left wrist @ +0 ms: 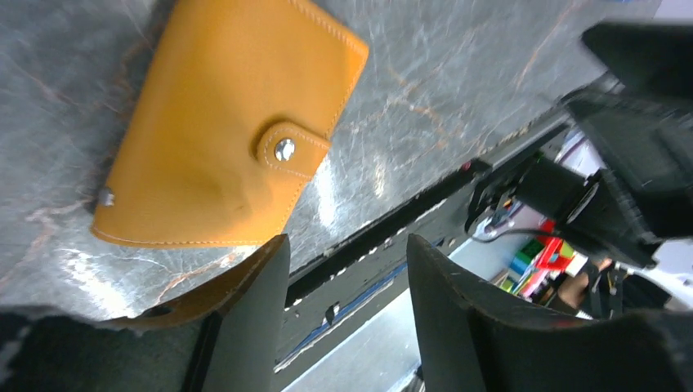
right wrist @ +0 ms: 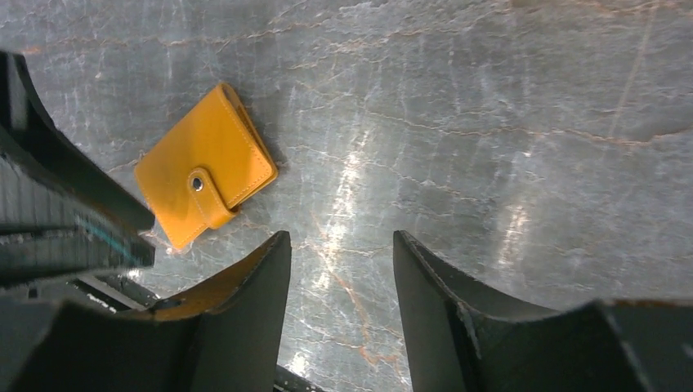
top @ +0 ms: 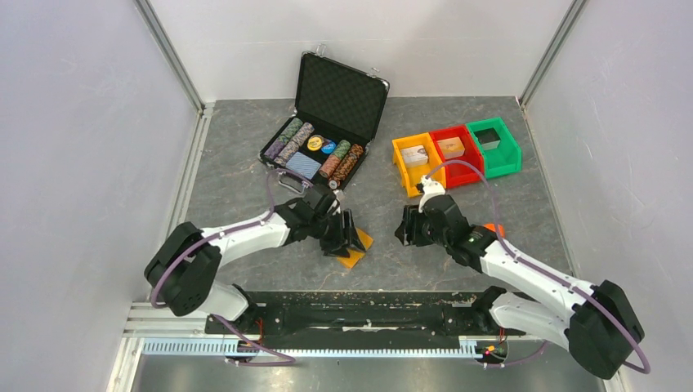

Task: Take the credit cards out of the card holder
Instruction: Move the card holder to the center of the board, then open the card holder at the center of the board.

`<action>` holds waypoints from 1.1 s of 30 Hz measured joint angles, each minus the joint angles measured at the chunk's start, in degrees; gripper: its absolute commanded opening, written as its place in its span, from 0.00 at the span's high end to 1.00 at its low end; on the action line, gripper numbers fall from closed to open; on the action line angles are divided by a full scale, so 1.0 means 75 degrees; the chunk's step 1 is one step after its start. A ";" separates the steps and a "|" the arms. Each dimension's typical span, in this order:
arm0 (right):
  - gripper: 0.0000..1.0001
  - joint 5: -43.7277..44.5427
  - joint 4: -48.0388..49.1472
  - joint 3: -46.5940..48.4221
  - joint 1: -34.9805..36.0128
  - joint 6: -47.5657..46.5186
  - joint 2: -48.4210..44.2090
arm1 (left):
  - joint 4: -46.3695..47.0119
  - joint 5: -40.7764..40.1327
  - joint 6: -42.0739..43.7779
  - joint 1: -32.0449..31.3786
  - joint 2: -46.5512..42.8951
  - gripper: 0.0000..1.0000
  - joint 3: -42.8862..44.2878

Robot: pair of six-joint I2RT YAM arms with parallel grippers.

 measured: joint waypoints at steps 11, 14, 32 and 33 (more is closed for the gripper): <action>0.59 0.0058 0.0382 0.0542 0.1425 0.0443 0.1349 | -0.2116 -0.1699 0.1241 0.2014 -0.1798 0.23 0.0597; 0.59 0.0227 0.0624 0.0781 0.1845 0.0530 0.1851 | -0.2818 -0.2340 0.1676 0.2098 -0.2419 0.13 0.0927; 0.62 0.0886 0.0487 0.3028 0.2987 0.0653 0.4508 | -0.4558 -0.4351 0.2492 0.2113 -0.3520 0.00 0.1192; 0.62 0.0927 0.0425 0.3072 0.3008 0.0656 0.4567 | -0.4558 -0.4360 0.2498 0.2113 -0.3520 0.00 0.1192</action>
